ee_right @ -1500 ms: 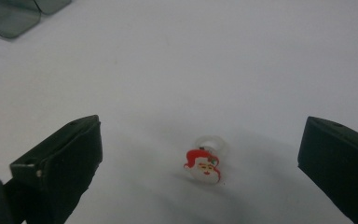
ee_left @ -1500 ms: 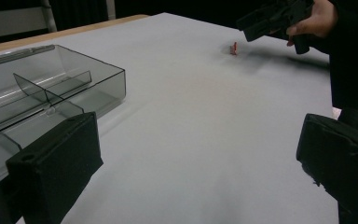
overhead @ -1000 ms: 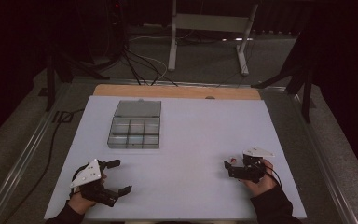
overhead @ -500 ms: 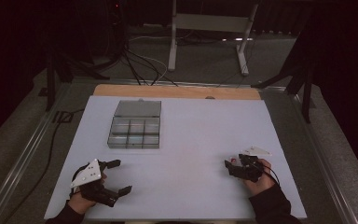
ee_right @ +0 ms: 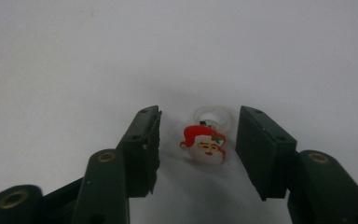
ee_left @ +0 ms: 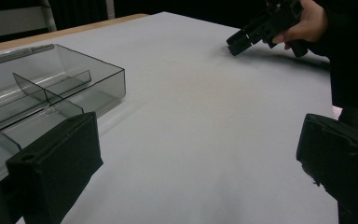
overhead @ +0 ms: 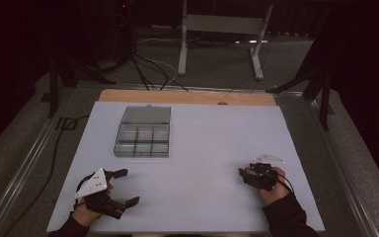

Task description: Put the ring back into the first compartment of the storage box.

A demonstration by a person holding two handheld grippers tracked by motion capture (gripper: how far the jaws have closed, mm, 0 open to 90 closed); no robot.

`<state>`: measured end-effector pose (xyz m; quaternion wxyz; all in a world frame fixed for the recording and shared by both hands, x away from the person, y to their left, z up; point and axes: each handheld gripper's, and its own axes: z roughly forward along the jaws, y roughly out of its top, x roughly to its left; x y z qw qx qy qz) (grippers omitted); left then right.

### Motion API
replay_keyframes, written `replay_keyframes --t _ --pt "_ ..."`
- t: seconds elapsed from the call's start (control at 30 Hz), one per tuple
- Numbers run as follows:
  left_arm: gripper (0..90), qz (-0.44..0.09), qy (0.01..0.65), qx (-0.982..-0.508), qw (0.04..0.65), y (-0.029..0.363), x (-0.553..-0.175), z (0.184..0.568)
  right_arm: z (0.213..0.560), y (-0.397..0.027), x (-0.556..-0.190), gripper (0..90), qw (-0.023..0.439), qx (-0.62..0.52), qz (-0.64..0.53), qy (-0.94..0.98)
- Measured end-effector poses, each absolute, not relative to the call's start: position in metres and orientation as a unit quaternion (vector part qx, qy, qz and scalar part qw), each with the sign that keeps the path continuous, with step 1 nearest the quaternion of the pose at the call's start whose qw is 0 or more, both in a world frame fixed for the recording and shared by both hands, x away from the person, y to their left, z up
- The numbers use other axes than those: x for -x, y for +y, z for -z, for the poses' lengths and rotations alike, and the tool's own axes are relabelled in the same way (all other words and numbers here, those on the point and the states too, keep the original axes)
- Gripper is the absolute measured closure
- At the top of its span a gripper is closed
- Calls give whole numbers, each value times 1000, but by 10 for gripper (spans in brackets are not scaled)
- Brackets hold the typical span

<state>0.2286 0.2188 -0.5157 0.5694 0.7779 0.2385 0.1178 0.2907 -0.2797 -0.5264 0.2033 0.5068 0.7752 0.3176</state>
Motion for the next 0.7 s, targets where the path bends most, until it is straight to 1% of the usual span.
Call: replay_keyframes --t 0.1,0.17,0.23,0.27,0.37,0.53,0.7 --pt "4 -118 238 -778 569 219 -229 516 526 -280 -292 528 200 -511 -316 774" --pt "4 -117 238 -778 569 219 -229 516 527 -280 -292 573 201 -513 -312 774" --pt "5 -118 238 -779 568 219 -229 516 527 -280 -293 585 203 -513 -308 775" --pt "5 -118 238 -779 568 219 -229 516 526 -281 -293 626 205 -516 -305 774" --pt "5 -118 238 -779 568 219 -229 516 525 -281 -294 672 206 -521 -301 771" --pt "5 -118 238 -779 568 219 -228 516 524 -281 -294 707 209 -525 -297 770" --pt "4 -118 238 -779 568 218 -229 516 520 -282 -293 716 216 -523 -300 768"
